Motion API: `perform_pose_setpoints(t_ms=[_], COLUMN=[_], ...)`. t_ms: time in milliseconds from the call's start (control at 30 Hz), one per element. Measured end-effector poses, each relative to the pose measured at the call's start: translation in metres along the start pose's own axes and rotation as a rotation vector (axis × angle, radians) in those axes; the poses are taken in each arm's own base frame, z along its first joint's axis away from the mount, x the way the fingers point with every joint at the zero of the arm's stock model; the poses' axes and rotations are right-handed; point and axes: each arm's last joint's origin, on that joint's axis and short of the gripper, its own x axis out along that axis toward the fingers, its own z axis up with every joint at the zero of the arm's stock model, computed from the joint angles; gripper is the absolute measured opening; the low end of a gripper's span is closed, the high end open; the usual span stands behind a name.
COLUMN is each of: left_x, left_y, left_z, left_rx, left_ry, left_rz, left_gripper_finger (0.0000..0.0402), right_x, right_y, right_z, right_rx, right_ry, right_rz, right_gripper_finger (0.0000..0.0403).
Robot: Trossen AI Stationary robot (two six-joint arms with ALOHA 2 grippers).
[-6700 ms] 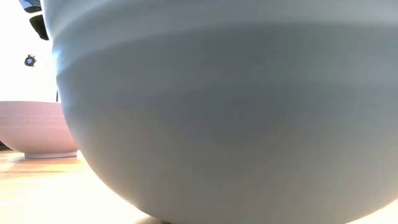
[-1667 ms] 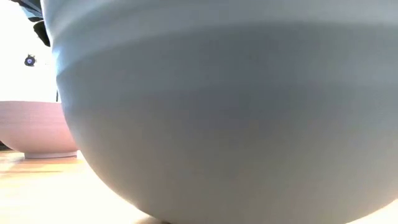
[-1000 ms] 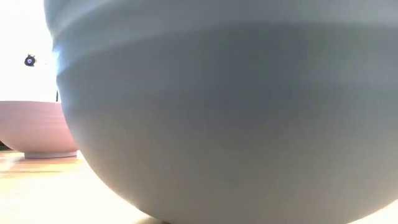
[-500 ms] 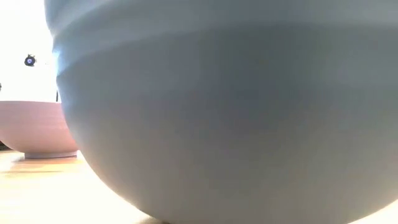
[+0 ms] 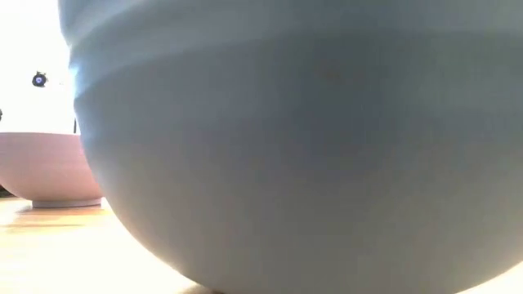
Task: Nest bowls inside each other
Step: Stack the top white bowl into the green bowl
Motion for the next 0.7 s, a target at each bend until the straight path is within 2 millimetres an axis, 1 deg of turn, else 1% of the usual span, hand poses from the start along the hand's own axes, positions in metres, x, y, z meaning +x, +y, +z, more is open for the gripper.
perform_pose_setpoints(t_ms=[167, 467, 567, 700], left_x=[0.000, 0.001, 0.001, 0.001], left_y=[0.000, 0.000, 0.000, 0.000], left_z=[0.000, 0.000, 0.000, 0.000], left_rx=[-0.002, -0.001, -0.001, -0.001], left_ry=[0.000, 0.003, 0.003, 0.003], left_rz=[-0.001, 0.000, 0.000, 0.000], left_gripper_finger=[0.0000, 0.0000, 0.0000, 0.0000], right_x=[0.009, 0.018, 0.021, 0.029], right_y=[0.002, 0.001, 0.000, 0.000], right_z=[-0.002, -0.005, -0.005, -0.008], right_rx=[-0.015, -0.013, -0.011, 0.011], right_ry=[0.087, 0.100, 0.107, 0.141], right_rz=[0.077, 0.084, 0.087, 0.093], right_gripper_finger=[0.0149, 0.0131, 0.0116, 0.0082])
